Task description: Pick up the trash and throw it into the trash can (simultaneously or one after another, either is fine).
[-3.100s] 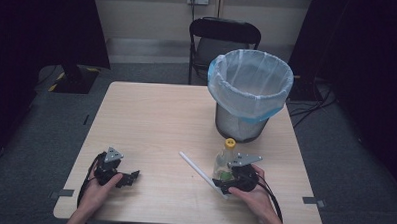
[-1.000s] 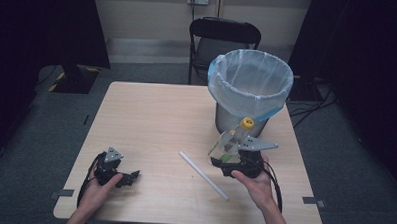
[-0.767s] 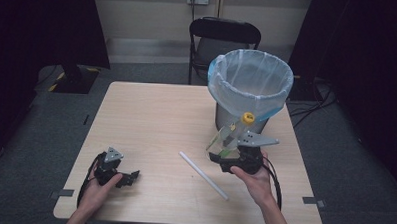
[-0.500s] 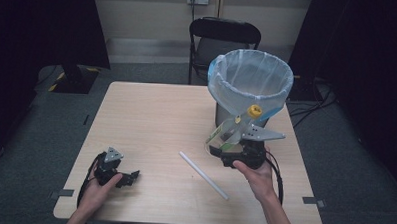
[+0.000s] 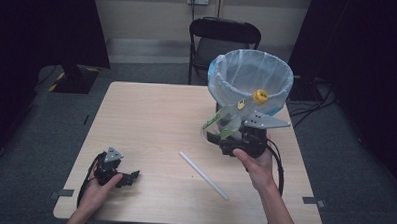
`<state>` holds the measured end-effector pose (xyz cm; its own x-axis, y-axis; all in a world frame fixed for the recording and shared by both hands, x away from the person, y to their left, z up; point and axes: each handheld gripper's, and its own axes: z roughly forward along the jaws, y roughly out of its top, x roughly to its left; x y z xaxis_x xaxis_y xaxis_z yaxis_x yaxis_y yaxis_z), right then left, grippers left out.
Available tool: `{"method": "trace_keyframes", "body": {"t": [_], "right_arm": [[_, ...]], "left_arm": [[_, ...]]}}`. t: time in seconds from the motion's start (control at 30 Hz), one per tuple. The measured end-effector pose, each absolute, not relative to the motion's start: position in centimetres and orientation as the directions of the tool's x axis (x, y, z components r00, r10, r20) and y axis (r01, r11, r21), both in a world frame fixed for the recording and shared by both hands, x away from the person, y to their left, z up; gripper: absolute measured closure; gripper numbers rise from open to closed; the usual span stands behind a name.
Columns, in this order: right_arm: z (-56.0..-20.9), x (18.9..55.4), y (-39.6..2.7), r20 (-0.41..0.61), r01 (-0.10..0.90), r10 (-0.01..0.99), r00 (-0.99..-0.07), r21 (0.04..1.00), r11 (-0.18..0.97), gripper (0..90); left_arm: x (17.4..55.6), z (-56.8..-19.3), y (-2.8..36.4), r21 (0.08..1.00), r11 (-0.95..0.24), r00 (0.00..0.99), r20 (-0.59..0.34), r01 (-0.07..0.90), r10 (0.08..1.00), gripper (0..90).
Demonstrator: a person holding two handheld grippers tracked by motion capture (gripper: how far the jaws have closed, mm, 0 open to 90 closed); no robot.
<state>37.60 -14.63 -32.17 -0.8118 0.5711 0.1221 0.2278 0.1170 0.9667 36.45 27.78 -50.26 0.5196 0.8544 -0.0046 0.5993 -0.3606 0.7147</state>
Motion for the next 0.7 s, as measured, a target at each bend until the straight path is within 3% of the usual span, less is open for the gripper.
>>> {"method": "trace_keyframes", "body": {"t": [0.7], "right_arm": [[-25.2,39.9,-15.0,0.088,0.122,0.570,-0.817,0.992,0.022,27.8]], "left_arm": [[36.5,-50.3,27.8,0.715,-0.360,0.520,-0.005,0.599,0.854,1.1]]}}
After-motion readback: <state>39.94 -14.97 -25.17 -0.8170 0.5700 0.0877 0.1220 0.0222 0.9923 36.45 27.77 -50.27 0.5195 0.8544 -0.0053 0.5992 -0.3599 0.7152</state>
